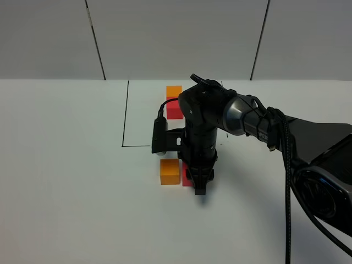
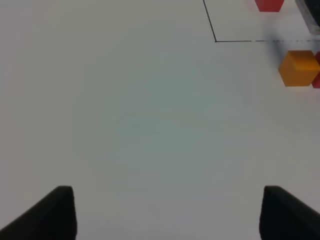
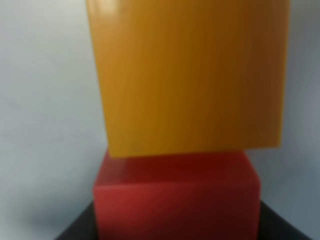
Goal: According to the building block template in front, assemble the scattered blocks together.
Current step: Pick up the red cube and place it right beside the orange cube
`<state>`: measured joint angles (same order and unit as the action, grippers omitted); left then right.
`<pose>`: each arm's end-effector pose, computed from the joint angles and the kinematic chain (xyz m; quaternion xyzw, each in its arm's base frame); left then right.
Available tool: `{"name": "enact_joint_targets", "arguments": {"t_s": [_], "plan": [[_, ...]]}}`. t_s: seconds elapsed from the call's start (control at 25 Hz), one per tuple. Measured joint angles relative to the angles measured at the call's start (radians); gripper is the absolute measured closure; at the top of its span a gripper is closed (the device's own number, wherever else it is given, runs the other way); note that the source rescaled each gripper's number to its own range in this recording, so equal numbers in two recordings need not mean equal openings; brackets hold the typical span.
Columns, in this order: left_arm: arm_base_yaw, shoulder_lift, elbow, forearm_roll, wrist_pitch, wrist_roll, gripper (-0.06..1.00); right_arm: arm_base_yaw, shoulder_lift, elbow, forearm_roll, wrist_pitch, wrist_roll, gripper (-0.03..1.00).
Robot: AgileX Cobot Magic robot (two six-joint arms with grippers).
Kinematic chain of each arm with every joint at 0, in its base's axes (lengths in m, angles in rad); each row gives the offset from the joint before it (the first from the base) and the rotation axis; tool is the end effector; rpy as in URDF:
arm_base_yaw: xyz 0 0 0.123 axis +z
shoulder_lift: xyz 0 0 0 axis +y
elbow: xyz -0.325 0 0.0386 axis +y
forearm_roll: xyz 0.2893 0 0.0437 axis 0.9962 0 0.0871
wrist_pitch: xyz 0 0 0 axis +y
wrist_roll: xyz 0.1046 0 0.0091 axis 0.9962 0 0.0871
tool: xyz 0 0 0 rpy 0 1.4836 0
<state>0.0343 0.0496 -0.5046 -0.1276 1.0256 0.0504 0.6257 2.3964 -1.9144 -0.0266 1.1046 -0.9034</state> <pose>0.0109 -0.0111 0.2958 0.0068 0.8540 -0.0418 0.5185 0.4465 0.3196 0.1149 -0.6957 0.7173 -0.0169 0.0337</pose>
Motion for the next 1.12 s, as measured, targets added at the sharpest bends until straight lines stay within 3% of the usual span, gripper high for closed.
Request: {"name": "enact_joint_targets", "arguments": {"t_s": [1.12], "plan": [[0.0,0.0,0.0,0.0,0.0,0.001,0.07,0.008,0.006,0.0,-0.014,-0.027,-0.025,0.78]]}}
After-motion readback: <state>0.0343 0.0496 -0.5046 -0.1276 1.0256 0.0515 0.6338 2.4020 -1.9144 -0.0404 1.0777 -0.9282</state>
